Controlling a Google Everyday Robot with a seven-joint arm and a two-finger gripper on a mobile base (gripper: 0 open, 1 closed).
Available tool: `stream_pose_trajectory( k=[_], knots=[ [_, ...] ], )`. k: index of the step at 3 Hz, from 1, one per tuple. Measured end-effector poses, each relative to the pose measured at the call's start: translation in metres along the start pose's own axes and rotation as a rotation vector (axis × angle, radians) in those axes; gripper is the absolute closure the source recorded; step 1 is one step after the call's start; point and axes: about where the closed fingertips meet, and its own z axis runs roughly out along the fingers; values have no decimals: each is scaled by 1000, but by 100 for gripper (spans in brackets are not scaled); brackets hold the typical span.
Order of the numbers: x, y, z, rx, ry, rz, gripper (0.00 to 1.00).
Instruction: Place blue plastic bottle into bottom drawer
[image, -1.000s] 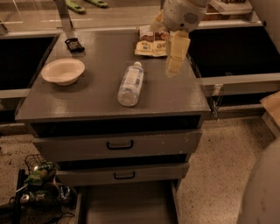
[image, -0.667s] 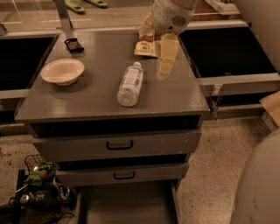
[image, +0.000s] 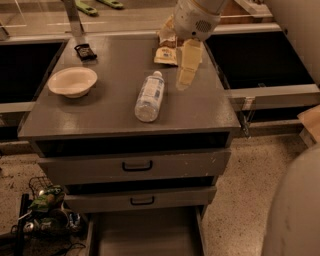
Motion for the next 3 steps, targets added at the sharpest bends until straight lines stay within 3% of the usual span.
stream_pose_trajectory(
  k=[1,2,3],
  knots=[
    [6,-10,11,6,-13,23,0],
    [8,-46,46,-28,-38,24,0],
    [7,-46,47,-29,-55,20,0]
  ],
)
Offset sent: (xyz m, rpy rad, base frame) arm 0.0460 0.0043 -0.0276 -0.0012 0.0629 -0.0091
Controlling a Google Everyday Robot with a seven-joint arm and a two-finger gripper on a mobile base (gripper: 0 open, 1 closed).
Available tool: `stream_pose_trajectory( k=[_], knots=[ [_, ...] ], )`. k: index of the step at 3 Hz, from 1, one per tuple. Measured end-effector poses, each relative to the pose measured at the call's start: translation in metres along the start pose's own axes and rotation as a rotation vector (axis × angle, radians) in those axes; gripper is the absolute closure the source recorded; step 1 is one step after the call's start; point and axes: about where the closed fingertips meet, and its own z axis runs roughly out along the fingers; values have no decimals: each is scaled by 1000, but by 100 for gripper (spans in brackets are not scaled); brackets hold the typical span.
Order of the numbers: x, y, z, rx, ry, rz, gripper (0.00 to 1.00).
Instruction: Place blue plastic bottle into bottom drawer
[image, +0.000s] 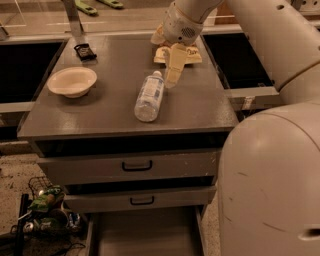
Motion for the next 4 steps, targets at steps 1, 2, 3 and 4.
stream_pose_trajectory(
  k=[1,2,3,4],
  knots=[
    [-2,0,8,-15,-156,-45,0],
    [-5,2,12,-32,-303,-114,0],
    [-9,5,12,-35,-355,-165,0],
    [-12,0,17,-29,-395,-182,0]
  ],
)
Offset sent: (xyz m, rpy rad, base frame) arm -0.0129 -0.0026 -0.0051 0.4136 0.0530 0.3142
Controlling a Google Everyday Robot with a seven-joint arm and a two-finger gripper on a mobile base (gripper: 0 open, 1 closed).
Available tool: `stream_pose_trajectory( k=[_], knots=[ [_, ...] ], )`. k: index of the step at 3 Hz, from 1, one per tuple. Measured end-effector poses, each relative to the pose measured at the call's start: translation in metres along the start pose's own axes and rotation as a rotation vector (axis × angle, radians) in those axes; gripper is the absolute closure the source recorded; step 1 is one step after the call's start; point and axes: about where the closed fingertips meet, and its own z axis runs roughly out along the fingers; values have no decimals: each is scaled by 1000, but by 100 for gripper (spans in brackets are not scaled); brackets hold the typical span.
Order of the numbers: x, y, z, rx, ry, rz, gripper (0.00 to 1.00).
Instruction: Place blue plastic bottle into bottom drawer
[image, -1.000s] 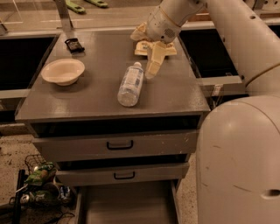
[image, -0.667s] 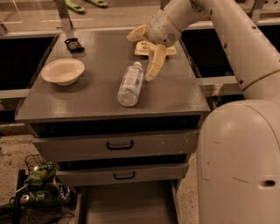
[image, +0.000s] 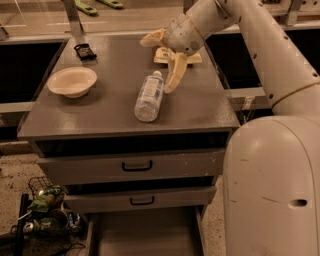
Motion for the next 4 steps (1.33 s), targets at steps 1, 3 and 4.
stream_pose_trajectory(
  k=[1,3,4],
  knots=[
    [-8,-2,8,-7,-109,-80,0],
    [-9,-10,11,16,-73,-66,0],
    [-13,-15,14,11,85,-55,0]
  ],
)
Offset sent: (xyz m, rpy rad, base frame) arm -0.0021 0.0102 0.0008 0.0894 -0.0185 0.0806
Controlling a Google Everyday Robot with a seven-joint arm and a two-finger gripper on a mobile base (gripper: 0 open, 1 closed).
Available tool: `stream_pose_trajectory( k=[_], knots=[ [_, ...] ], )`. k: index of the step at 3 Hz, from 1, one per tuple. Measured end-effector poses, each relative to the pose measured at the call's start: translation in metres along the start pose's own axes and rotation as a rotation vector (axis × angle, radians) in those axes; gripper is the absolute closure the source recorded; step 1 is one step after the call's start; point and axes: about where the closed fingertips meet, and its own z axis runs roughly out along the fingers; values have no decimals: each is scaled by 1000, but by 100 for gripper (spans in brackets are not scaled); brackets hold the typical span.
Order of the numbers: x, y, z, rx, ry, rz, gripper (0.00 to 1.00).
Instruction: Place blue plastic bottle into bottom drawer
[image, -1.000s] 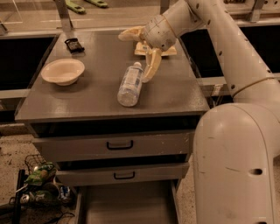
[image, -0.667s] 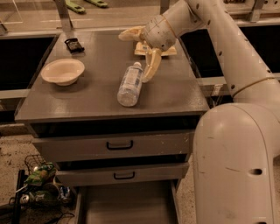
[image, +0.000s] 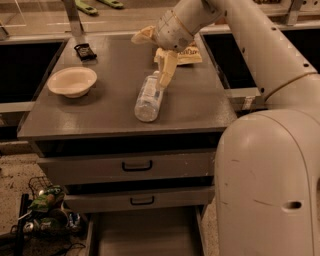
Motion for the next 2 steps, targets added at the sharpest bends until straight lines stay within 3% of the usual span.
stream_pose_trajectory(
  k=[2],
  knots=[
    [2,0,5,-68,315,52,0]
  ],
)
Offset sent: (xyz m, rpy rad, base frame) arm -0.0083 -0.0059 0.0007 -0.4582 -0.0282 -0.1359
